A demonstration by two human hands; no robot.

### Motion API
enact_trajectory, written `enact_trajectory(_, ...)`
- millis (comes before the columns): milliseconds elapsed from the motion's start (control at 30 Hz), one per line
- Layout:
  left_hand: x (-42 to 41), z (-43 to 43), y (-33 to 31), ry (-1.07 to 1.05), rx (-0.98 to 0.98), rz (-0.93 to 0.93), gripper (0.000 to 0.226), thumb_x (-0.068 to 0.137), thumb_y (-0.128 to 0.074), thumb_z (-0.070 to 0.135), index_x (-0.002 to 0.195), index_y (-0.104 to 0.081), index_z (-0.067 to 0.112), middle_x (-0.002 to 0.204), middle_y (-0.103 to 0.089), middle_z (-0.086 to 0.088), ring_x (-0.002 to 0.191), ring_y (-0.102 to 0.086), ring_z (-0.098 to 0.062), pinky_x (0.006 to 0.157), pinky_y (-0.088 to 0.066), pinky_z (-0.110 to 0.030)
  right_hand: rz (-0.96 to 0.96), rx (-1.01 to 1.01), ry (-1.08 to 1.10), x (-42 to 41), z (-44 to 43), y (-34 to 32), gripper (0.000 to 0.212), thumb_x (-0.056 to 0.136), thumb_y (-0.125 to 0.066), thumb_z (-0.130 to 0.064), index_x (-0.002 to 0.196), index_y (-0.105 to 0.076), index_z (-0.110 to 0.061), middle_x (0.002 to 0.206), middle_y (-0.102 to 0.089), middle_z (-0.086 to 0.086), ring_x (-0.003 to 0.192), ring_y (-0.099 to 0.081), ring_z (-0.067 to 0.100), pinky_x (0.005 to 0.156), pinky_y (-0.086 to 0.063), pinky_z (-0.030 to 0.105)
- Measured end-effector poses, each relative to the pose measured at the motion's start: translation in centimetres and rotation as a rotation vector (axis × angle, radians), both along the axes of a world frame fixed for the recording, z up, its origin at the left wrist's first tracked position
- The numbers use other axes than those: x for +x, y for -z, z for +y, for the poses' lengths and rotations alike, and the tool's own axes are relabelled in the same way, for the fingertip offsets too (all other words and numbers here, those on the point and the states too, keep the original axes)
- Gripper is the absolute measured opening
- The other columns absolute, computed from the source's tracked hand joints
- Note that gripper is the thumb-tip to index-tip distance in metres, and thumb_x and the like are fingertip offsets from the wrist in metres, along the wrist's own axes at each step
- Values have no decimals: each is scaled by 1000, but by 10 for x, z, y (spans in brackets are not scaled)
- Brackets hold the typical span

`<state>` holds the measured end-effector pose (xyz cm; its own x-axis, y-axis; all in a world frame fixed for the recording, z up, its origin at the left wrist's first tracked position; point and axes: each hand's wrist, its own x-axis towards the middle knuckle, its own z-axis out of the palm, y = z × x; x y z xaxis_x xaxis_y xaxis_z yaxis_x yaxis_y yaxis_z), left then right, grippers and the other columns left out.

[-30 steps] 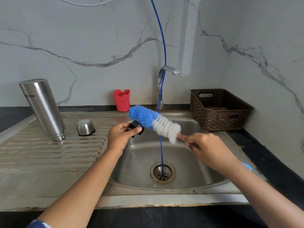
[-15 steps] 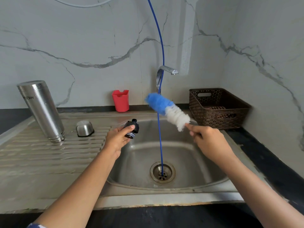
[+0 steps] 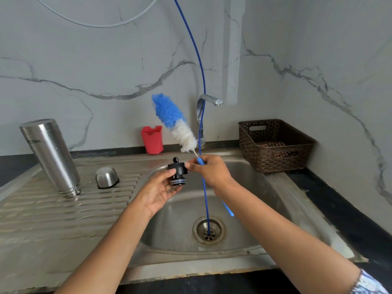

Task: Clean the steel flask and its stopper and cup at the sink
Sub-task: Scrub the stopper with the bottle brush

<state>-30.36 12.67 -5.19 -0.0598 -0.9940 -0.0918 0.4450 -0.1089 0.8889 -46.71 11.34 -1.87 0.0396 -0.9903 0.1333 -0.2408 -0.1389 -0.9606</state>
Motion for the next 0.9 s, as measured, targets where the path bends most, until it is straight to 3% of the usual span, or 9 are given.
enact_trajectory(100, 2, 1, -1, 70, -21, -106, 36, 68, -76, 13, 102, -64, 12, 91, -73, -10, 76, -71, -19, 75, -58, -35, -5, -5, -27, 4, -3, -3, 15, 76, -79, -24, 84, -70, -16, 81, -67, -1, 80, -61, 13, 71, -46, 24)
enact_trajectory(200, 2, 3, -2, 97, -30, -208, 42, 59, -78, 20, 98, -66, 12, 93, -72, -11, 77, -69, -21, 80, -55, -36, 84, -8, -99, 7, -7, -12, 13, 79, -77, -21, 86, -70, -13, 84, -67, 3, 79, -60, 13, 74, -47, 28)
enact_trajectory(300, 0, 3, 0, 22, -32, -266, 34, 63, -83, 15, 93, -66, 13, 75, -71, -1, 66, -60, -12, 66, -50, -24, 241, -46, -98, 3, -9, -25, 19, 86, -68, -30, 87, -72, -11, 85, -68, 2, 62, -53, 6, 58, -40, 24)
enact_trajectory(400, 4, -4, 5, -170, -23, -222, 18, 80, -70, 3, 91, -65, 15, 72, -69, 3, 64, -60, -4, 65, -45, -20, 371, -86, -44, -16, -9, -34, 24, 96, -53, -31, 84, -66, -15, 74, -64, -3, 47, -43, 0, 50, -30, 23)
enact_trajectory(467, 11, -9, 9, -266, -24, -195, 20, 80, -70, 2, 93, -66, 17, 84, -70, -1, 77, -64, -9, 72, -48, -22, 513, -124, -24, -34, -3, -34, 23, 97, -46, -19, 86, -66, -17, 73, -61, -2, 55, -48, 8, 55, -36, 26)
enact_trajectory(533, 17, -13, 12, -341, -22, -183, 20, 78, -73, 3, 91, -67, 16, 90, -69, -4, 83, -64, -12, 78, -49, -25, 657, -168, -22, -52, 10, -29, 30, 96, -43, -14, 114, -66, -23, 92, -67, 5, 76, -59, 18, 73, -45, 29)
enact_trajectory(600, 19, -14, 14, -391, -19, -174, 18, 77, -75, 4, 88, -67, 15, 88, -68, -3, 82, -64, -13, 82, -50, -25, 795, -208, -56, -67, 31, -20, 42, 96, -43, -15, 134, -52, -30, 100, -66, 5, 91, -61, 24, 83, -47, 33)
enact_trajectory(733, 20, -17, 18, -414, -34, -201, 19, 75, -77, 7, 90, -67, 12, 89, -69, -6, 83, -66, -15, 83, -52, -26, 959, -300, -96, -80, 75, -8, 50, 96, -40, -16, 137, -44, -44, 96, -62, -1, 93, -59, 23, 78, -47, 36)
enact_trajectory(900, 26, -22, 22, -435, 11, -166, 20, 76, -78, 9, 93, -66, 11, 97, -70, -11, 89, -67, -20, 81, -54, -27, 990, -334, -92, -84, 95, -8, 53, 98, -34, -17, 140, -33, -49, 89, -50, -8, 93, -56, 20, 76, -43, 31)
